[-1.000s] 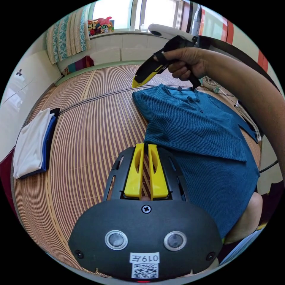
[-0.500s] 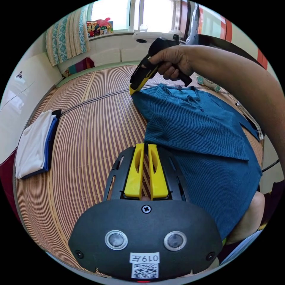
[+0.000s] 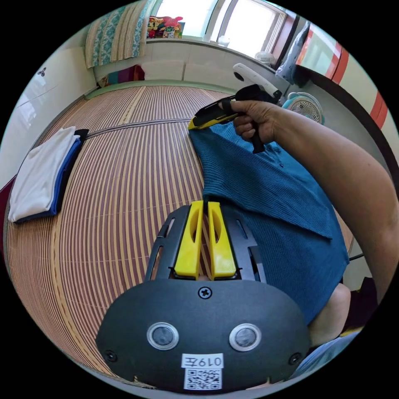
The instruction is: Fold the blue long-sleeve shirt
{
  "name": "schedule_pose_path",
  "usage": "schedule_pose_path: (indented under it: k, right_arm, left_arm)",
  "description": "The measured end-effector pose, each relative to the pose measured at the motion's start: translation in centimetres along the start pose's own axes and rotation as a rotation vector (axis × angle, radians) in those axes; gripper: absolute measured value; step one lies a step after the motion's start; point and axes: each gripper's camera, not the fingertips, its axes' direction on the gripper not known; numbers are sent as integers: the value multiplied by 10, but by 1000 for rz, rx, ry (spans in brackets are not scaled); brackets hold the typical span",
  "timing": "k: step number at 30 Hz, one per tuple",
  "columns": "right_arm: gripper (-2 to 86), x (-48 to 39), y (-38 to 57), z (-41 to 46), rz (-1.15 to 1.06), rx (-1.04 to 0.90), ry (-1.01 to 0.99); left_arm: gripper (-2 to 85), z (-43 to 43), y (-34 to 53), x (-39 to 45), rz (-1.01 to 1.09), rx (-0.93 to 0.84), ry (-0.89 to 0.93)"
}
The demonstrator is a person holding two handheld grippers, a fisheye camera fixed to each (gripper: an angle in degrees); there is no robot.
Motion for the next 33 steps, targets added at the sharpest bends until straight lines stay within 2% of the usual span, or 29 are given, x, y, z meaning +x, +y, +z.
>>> schedule_pose_path:
  k: [2,11,13,17,21,25,29,33]
  right_arm:
    - [38,-6,3,-1,-19,-2,6]
    - [62,-20,36,-8,-57,34,45]
    - [56,-25,43,-3,-64,40,56]
    - [24,-38,65,3,-79,139,129]
    - [-3,-48,94,7,-107,250,123]
    - [-9,-59,118,43,-222,103,29]
    - [-9,-69,142,88,-251,-10,190]
    - [-9,-64,162,115,-187,-11,196]
  left_arm:
    - [10,-1,-2,-5,-10,-1,30]
    - [10,-12,-11,-25,-9,-46,116]
    - [10,-16,-12,-28,-25,-53,78]
    - [9,-37,-17,-27,-84,45,-91]
    - [9,-51,-22,-8,-2,177,-55]
    - [8,-32,-33,9,83,121,-85]
    - [8,-14,-41,-2,67,2,-88]
    - [8,-13,-48,-14,46,-19,-39]
